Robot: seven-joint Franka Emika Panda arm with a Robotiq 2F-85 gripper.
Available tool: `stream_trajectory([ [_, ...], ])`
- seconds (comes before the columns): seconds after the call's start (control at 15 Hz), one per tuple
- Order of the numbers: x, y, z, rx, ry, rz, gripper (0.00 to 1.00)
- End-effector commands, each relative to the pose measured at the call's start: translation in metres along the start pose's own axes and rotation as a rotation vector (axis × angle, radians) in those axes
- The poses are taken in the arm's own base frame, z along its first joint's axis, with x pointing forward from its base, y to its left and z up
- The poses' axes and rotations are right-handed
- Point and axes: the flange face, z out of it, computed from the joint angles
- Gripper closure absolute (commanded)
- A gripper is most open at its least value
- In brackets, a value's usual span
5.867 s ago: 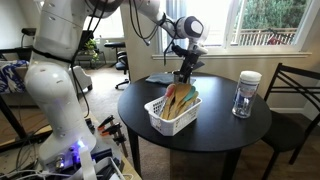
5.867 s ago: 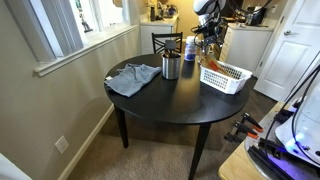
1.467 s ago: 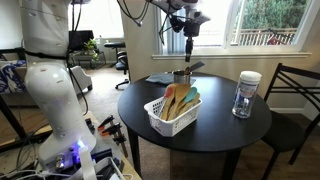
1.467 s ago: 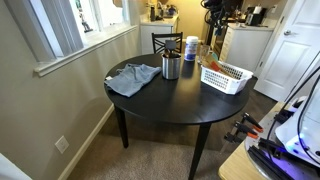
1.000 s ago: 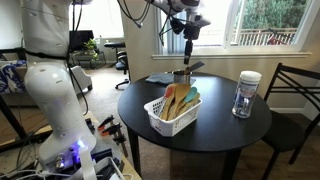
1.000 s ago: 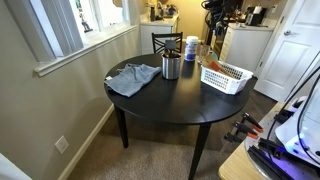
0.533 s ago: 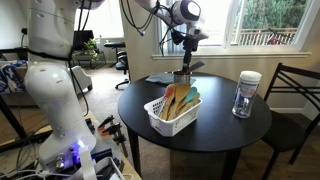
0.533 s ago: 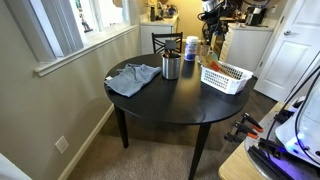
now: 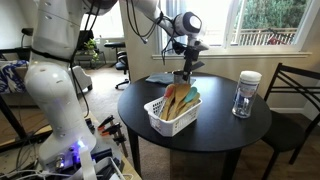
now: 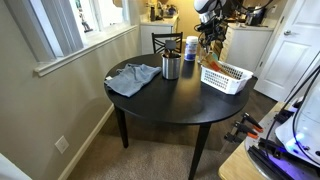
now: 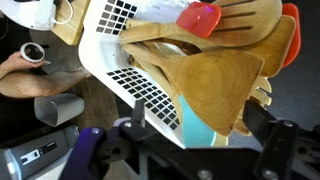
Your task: Put one wooden spoon in the silver holder.
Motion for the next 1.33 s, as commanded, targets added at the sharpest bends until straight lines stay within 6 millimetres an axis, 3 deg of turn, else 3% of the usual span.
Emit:
stream_trajectory([
  [0.0,0.002,-0.004,0.005,-0.006,0.006,0.032,0.0],
  [1.27,0.0,-0.014,0.014,-0.03,0.078,0.022,0.0],
])
